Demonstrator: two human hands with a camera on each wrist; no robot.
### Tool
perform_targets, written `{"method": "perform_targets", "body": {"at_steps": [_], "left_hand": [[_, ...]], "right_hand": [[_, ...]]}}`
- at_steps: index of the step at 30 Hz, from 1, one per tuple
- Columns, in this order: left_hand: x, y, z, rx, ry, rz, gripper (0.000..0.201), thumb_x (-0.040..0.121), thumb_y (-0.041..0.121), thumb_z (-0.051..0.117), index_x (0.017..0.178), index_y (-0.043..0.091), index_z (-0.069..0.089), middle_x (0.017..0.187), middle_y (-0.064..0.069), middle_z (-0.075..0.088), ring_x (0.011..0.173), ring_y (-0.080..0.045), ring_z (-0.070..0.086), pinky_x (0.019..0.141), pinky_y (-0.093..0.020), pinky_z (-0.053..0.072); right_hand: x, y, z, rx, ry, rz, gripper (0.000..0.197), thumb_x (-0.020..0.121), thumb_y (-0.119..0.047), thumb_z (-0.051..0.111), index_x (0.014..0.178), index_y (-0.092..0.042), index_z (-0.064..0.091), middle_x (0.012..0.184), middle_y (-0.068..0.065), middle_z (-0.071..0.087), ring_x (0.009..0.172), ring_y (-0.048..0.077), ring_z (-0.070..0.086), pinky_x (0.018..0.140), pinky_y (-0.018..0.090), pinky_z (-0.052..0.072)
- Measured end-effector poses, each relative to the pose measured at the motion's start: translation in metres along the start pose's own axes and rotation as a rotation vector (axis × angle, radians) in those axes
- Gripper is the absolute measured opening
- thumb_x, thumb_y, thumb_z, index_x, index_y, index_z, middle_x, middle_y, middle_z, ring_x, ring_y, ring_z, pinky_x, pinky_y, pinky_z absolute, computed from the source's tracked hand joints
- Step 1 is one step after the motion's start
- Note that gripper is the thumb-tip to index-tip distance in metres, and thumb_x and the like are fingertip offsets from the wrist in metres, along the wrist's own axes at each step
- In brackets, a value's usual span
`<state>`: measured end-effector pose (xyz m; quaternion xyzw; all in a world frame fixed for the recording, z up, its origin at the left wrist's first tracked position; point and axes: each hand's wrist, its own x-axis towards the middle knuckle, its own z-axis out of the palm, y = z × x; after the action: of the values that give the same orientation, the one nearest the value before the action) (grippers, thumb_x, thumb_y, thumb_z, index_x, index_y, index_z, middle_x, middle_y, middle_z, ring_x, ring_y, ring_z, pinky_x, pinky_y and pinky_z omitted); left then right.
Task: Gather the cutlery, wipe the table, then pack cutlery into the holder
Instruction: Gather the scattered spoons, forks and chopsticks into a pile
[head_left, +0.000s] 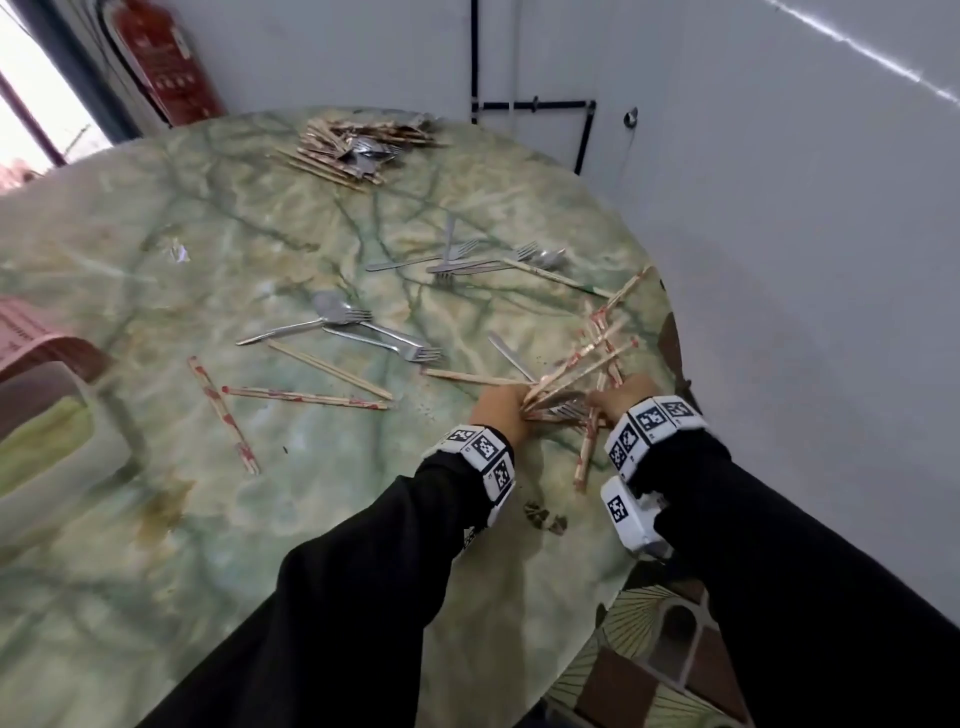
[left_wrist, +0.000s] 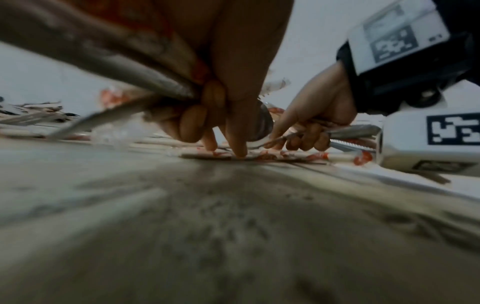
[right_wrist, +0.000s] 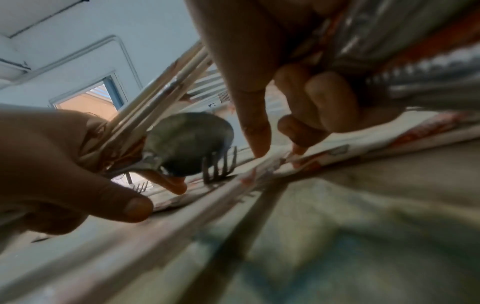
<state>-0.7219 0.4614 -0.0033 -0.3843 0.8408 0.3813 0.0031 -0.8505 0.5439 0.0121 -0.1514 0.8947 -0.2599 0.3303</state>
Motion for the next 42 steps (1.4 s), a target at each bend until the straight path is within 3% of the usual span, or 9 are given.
{"method": "perform_targets", "body": {"at_steps": [3, 6, 10, 16, 20, 25, 28, 32, 42], "left_hand": [[0.008, 0.002, 0.003, 0.083, -0.062, 0.06, 0.03, 0.083, 0.021, 0.063, 0.113, 0.019, 0.065, 0.11, -0.012, 0.068, 0.109, -0.024, 0.062, 0.095, -0.036, 0.047], [0.014, 0.001, -0.002, 0.238, -0.116, 0.084, 0.039, 0.087, 0.02, 0.056, 0.126, 0.023, 0.056, 0.122, -0.011, 0.062, 0.116, -0.026, 0.057, 0.098, -0.033, 0.043], [0.018, -0.002, -0.016, 0.381, -0.191, 0.077, 0.036, 0.088, 0.022, 0.055, 0.122, 0.011, 0.058, 0.12, -0.017, 0.061, 0.113, -0.031, 0.056, 0.094, -0.033, 0.043], [0.018, -0.012, -0.057, 0.41, -0.134, -0.027, 0.032, 0.081, 0.023, 0.063, 0.103, 0.001, 0.065, 0.104, -0.019, 0.066, 0.099, -0.031, 0.062, 0.078, -0.031, 0.046], [0.015, -0.024, -0.083, 0.389, -0.11, -0.125, 0.035, 0.078, 0.03, 0.066, 0.1, 0.003, 0.065, 0.086, -0.012, 0.058, 0.084, -0.028, 0.058, 0.067, -0.028, 0.042], [0.005, -0.038, -0.11, 0.265, -0.134, -0.186, 0.023, 0.078, 0.031, 0.069, 0.081, 0.009, 0.061, 0.071, -0.006, 0.058, 0.059, -0.017, 0.051, 0.051, -0.023, 0.037], [-0.002, -0.042, -0.125, 0.143, -0.065, -0.19, 0.037, 0.083, 0.04, 0.064, 0.061, 0.013, 0.052, 0.049, 0.002, 0.052, 0.046, -0.011, 0.045, 0.045, -0.021, 0.033], [0.002, -0.03, -0.128, -0.134, 0.045, -0.152, 0.034, 0.088, 0.038, 0.058, 0.063, 0.015, 0.056, 0.034, 0.008, 0.054, 0.028, -0.001, 0.043, 0.032, -0.011, 0.031], [0.044, 0.047, -0.069, -0.499, 0.25, -0.257, 0.034, 0.095, 0.029, 0.05, 0.065, 0.013, 0.051, 0.034, 0.01, 0.055, 0.032, 0.002, 0.048, 0.043, -0.015, 0.037]], "right_hand": [[0.033, 0.011, 0.009, -0.106, -0.024, -0.046, 0.031, 0.081, -0.033, 0.061, 0.107, -0.018, 0.062, 0.112, 0.004, 0.063, 0.097, 0.027, 0.062, 0.078, 0.028, 0.046], [0.086, 0.022, 0.021, -0.092, -0.063, 0.029, 0.028, 0.071, -0.048, 0.059, 0.088, -0.027, 0.063, 0.093, 0.0, 0.07, 0.079, 0.023, 0.066, 0.074, 0.036, 0.055], [0.032, -0.01, 0.006, 0.012, -0.033, -0.018, 0.022, 0.084, -0.029, 0.054, 0.069, -0.013, 0.058, 0.082, 0.008, 0.066, 0.081, 0.026, 0.066, 0.078, 0.034, 0.056], [0.032, -0.017, 0.001, 0.285, -0.025, 0.032, 0.025, 0.082, 0.003, 0.055, 0.058, -0.001, 0.054, 0.035, 0.003, 0.057, 0.025, 0.009, 0.048, 0.03, 0.014, 0.035], [0.025, -0.03, -0.013, 0.427, -0.035, 0.029, 0.017, 0.08, 0.002, 0.057, 0.065, 0.007, 0.062, 0.038, 0.005, 0.057, 0.02, 0.006, 0.031, 0.03, 0.01, 0.026], [0.019, -0.044, -0.03, 0.604, -0.167, -0.029, 0.031, 0.093, -0.004, 0.043, 0.065, 0.001, 0.052, 0.051, 0.009, 0.048, 0.021, 0.003, 0.031, 0.031, 0.009, 0.027], [0.024, -0.05, -0.038, 0.623, -0.171, -0.035, 0.034, 0.095, -0.008, 0.042, 0.063, 0.001, 0.051, 0.032, 0.004, 0.044, 0.02, 0.005, 0.033, 0.031, 0.01, 0.031], [0.04, -0.053, -0.043, 0.642, -0.229, -0.018, 0.04, 0.096, -0.018, 0.045, 0.059, -0.004, 0.049, 0.032, 0.002, 0.053, 0.026, 0.009, 0.05, 0.046, 0.026, 0.048], [0.093, -0.055, -0.084, 0.654, -0.545, -0.091, 0.034, 0.099, -0.014, 0.039, 0.066, -0.01, 0.041, 0.031, -0.004, 0.044, 0.024, 0.007, 0.042, 0.031, 0.013, 0.037]]}}
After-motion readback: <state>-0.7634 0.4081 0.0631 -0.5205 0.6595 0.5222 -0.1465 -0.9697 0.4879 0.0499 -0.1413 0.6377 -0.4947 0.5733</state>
